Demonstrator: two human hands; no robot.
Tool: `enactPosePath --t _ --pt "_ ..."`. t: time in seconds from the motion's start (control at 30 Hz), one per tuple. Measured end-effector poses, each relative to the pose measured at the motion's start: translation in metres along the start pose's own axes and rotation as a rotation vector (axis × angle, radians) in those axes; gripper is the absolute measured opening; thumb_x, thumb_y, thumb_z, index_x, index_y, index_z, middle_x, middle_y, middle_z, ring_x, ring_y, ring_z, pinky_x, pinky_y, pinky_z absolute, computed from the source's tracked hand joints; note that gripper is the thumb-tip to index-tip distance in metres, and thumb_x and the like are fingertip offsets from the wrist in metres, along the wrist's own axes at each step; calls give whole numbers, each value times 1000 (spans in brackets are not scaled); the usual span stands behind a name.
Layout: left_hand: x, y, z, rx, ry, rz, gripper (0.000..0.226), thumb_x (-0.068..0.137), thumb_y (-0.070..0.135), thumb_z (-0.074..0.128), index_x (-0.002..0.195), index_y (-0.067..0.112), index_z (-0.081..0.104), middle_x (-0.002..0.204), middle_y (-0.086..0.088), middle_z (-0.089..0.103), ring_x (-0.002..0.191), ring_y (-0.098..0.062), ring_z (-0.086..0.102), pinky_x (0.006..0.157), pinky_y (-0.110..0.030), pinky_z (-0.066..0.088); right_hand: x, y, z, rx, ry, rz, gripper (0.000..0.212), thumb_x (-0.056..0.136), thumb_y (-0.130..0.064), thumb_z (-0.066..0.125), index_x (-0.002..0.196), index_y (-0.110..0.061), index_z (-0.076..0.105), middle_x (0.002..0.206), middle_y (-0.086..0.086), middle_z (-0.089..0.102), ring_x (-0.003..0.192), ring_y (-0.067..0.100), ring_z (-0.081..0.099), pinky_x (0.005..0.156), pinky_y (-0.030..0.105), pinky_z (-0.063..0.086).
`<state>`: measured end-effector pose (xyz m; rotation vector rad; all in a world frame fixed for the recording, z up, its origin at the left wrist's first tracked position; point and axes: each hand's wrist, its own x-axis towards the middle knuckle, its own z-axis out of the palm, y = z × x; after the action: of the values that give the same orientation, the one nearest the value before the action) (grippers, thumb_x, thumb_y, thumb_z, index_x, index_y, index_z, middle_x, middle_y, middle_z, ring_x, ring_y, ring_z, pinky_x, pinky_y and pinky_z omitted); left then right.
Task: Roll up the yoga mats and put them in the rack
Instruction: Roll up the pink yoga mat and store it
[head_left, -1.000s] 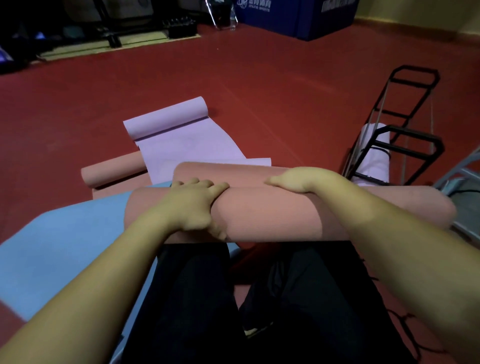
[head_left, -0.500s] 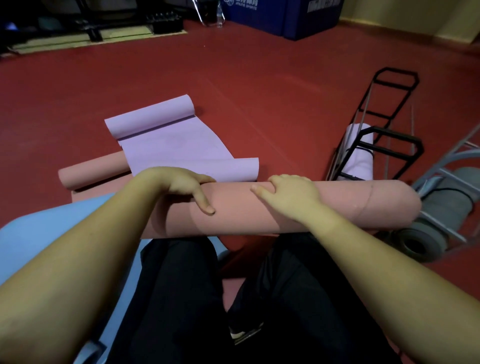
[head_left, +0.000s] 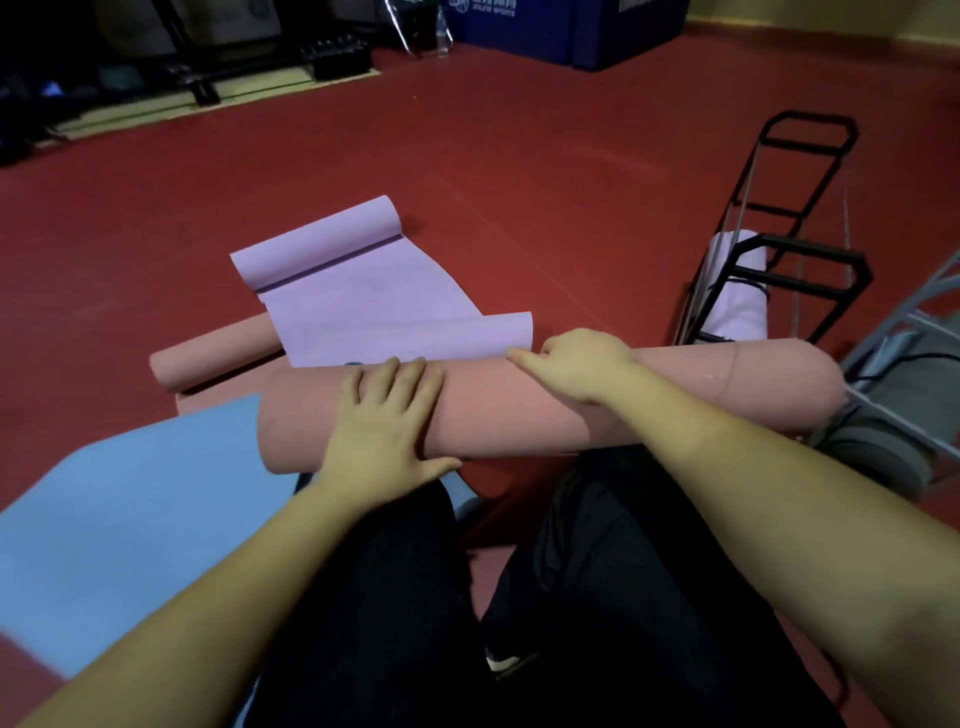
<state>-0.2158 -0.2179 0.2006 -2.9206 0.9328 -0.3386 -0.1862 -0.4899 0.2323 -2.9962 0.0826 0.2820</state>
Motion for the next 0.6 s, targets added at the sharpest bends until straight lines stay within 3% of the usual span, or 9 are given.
enactPosePath --t 0.07,0.17,0.47,0.6 --pt "-1 10 5 70 -94 -36 118 53 69 78 147 11 36 149 -21 42 133 -47 39 101 -68 32 3 -1 -6 -3 -49 3 85 87 -80 15 108 -18 69 119 10 65 107 30 59 75 35 38" --pt "2 15 6 101 -137 -84 119 52 56 87 146 12 29 148 -27 39 131 -52 40 98 -71 32 7 -4 -11 6 -132 31 88 88 -79 15 117 -14 68 125 12 63 111 31 57 79 36 38" --pt "7 15 -14 141 -77 -63 113 47 55 88 140 14 39 137 -24 49 122 -47 47 93 -70 38 1 -4 -26 78 -173 80 93 84 -83 19 131 -14 60 142 13 53 126 32 51 97 40 39" --pt "8 12 -53 157 -68 -25 108 55 64 75 144 18 36 142 -15 44 125 -40 44 99 -63 35 -7 -4 -50 174 -267 53 75 93 -73 26 142 -23 51 152 8 42 135 28 43 107 40 31"
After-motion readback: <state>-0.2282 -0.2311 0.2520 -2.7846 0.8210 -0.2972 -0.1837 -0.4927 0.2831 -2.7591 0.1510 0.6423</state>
